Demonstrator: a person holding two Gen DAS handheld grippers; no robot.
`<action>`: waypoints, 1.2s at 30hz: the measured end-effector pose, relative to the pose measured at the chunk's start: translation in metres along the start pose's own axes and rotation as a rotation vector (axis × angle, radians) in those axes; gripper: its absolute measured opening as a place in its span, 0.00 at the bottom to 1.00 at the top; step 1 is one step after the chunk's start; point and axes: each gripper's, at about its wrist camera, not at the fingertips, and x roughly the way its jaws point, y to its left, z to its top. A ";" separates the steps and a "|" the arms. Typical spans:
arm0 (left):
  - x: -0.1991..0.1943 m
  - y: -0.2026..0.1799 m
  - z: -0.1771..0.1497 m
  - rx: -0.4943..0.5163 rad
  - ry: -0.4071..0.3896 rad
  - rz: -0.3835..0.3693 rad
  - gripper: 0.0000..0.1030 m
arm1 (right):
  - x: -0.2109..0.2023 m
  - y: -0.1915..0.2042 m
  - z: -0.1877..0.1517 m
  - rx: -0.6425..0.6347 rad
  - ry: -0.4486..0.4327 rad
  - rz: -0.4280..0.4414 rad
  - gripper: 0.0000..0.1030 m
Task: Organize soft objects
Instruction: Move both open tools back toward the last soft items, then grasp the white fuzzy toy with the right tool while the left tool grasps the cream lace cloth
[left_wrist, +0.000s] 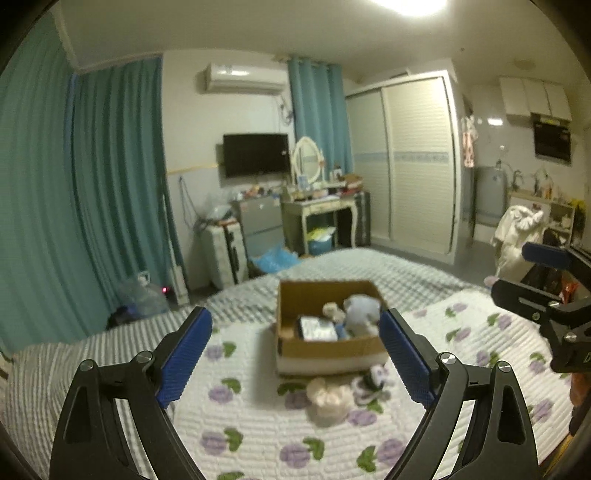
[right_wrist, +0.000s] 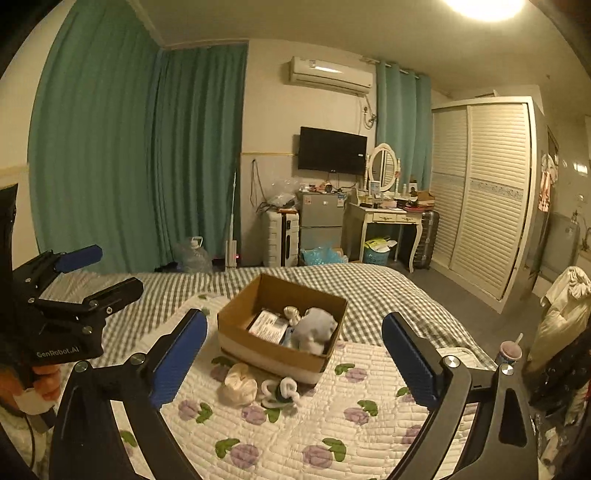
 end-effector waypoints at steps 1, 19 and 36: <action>0.008 0.000 -0.008 -0.002 0.017 -0.001 0.91 | 0.006 0.003 -0.005 -0.015 0.005 0.003 0.93; 0.156 0.005 -0.112 -0.115 0.300 0.034 0.91 | 0.191 0.005 -0.102 -0.143 0.228 0.056 0.93; 0.183 -0.011 -0.148 -0.095 0.398 0.024 0.91 | 0.267 0.004 -0.173 -0.119 0.474 0.186 0.36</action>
